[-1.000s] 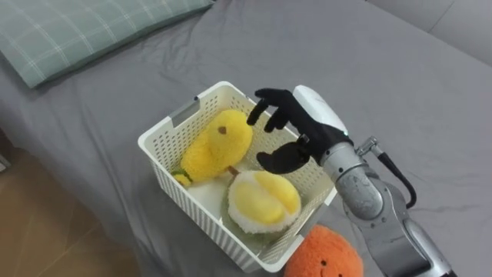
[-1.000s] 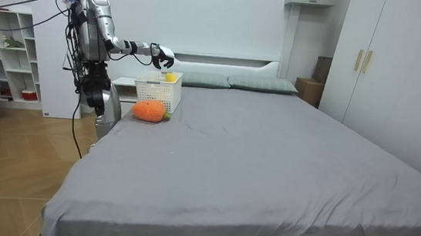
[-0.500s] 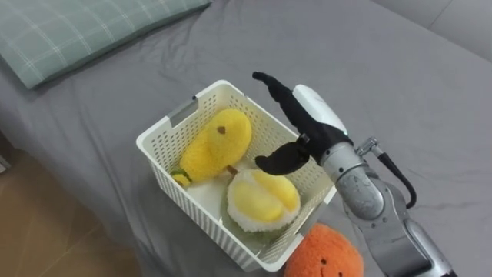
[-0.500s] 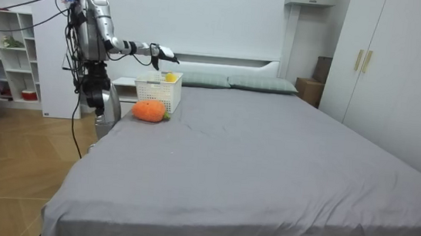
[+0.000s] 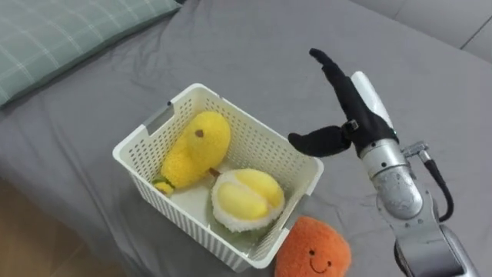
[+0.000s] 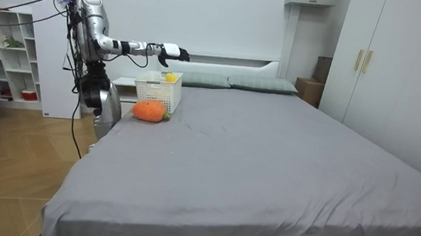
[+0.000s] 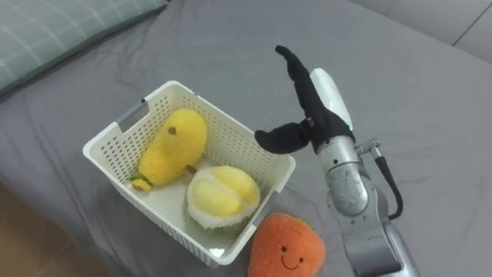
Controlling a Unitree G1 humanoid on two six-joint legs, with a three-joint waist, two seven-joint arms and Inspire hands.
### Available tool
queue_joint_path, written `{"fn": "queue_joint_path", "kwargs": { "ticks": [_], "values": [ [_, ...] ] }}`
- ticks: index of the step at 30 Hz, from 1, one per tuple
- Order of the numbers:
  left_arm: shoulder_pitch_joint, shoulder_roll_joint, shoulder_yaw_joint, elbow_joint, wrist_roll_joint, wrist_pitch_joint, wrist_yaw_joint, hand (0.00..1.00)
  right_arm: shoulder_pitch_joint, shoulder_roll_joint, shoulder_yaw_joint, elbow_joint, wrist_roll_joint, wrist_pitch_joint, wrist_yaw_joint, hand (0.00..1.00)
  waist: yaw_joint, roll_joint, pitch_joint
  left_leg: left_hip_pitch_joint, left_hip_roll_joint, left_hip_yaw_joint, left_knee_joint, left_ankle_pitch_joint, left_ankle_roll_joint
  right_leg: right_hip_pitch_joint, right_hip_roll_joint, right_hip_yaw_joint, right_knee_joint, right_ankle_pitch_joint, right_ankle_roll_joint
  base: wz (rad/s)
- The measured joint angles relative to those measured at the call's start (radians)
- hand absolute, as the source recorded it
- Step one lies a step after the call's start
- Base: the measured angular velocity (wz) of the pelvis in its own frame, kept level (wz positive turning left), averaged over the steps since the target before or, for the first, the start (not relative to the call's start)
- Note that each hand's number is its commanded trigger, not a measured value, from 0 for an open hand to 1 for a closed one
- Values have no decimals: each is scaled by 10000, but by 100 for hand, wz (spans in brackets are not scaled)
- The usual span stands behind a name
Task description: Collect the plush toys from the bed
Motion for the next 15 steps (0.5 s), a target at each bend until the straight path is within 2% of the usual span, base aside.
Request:
{"fn": "queue_joint_path", "kwargs": {
  "ticks": [2, 6, 12, 15],
  "values": [
    [106, -28, 19, 0, 0, -1, 0, 0, 362, -1, -234, 11, 122, 19, -3, 0, -113, 93, -39, 39, -1, 93, -12, -1, 1, 1, 9, 136, 6, -1, 2, -17],
    [238, -35, 312, 124, -6, -7, 0, 0, 522, -2, -850, 394, 611, -4, -362, 0, -357, 317, -52, 244, 21, 332, -131, 3, 19, 36, 4, 297, 13, -22, 33, -22],
    [318, -71, 421, 82, -111, 5, -99, 0, 1037, -1, -1446, 759, 1082, -18, -679, 0, -841, 361, -109, 488, 96, 526, -278, -4, 9, 161, 16, 330, 10, -37, 15, -8],
    [302, -78, 429, 84, -110, 16, -126, 0, 1314, 0, -1621, 784, 793, -9, -674, 0, -1051, 346, -117, 550, 111, 660, -281, -4, 10, 157, 69, 586, 11, -39, 12, -13]
  ]
}}
